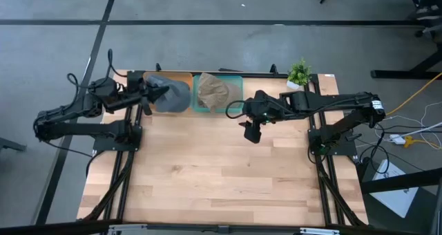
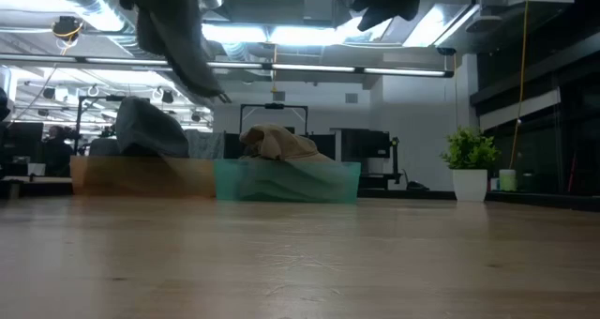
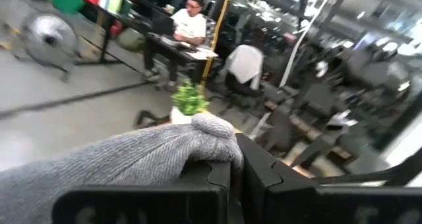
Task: Pick & Place hat
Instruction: Put the gray cap into the orange bin
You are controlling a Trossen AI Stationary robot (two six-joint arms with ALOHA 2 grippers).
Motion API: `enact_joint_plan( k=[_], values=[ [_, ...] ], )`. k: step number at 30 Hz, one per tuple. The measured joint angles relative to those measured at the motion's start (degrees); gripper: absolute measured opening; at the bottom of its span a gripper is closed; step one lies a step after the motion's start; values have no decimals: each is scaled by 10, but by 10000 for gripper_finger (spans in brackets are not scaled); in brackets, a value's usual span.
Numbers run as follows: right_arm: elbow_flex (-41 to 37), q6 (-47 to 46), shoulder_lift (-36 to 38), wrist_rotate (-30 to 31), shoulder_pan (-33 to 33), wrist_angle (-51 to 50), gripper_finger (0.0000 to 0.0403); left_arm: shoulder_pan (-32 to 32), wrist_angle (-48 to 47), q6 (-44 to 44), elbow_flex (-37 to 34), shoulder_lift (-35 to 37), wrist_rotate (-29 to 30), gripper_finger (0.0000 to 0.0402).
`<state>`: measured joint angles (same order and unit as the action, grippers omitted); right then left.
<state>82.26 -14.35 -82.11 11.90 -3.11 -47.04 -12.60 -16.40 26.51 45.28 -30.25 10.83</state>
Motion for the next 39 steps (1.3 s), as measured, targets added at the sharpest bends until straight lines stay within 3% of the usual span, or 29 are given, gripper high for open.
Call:
enact_joint_plan(
  k=[14, 22, 31, 39],
  values=[
    [0, -35, 0, 81, 1, 0, 231, -113, -19, -309, 0, -1, -5, 8],
    [0, -81, -4, 81, 26, -4, 231, -165, -21, -451, 0, -61, -135, 5],
    [0, -93, -11, 81, 39, -10, 231, -235, -23, -521, 0, -161, -219, 5],
    [0, -95, -14, 81, 39, -11, 231, -331, -60, -553, 0, -173, -271, 4]
  ],
)
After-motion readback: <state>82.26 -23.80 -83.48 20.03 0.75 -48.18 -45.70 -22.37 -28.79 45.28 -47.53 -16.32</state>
